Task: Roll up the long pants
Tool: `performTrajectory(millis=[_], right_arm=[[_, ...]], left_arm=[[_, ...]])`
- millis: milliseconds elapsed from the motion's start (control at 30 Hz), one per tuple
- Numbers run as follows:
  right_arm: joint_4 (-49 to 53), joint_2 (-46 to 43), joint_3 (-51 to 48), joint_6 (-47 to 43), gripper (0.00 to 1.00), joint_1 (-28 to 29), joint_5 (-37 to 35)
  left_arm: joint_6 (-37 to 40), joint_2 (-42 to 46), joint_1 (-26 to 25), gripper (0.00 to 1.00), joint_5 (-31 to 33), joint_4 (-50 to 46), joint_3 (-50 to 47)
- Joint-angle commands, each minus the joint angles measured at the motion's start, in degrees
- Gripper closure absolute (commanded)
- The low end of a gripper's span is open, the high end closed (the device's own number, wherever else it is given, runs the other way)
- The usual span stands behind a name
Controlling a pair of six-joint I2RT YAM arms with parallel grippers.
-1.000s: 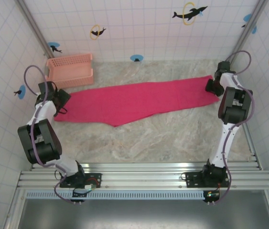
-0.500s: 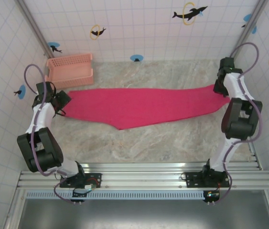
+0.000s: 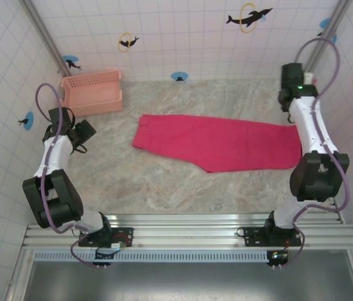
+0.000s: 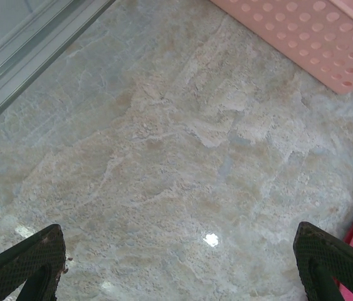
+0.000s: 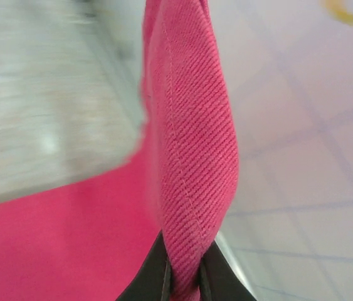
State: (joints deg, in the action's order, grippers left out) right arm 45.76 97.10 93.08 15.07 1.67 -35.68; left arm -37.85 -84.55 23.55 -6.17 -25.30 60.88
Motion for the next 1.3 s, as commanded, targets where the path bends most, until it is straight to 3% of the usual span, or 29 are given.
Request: performTrajectory(millis=[0,167,367,967,1267], right_arm=[[-4.9,-1.5,-0.5,-2.6,1.0,12.9,9.0],[-4.8,2.4,1.2,-2.1,1.0,26.6,9.6],[-5.3,9.8,5.0,-1.7,1.0,34.8,9.8],[2.8,31.6,37.7,-1.2,1.0,38.3,14.3],[3.9,35.5,34.5,-0.6,1.0,40.6,16.9]], left_arm=[[0.8,0.2,-0.6,0.04,-0.7,-1.2,0.7],[1.1,-0.2,-1.1,0.05,-1.0,-1.3,1.6],[1.1,-1.2,-1.8,0.05,-1.6,-1.2,2.8],[1.2,-2.1,-3.2,0.05,-1.4,-0.6,2.0],[0.5,-1.2,-3.3,0.05,-1.7,-0.1,0.8]])
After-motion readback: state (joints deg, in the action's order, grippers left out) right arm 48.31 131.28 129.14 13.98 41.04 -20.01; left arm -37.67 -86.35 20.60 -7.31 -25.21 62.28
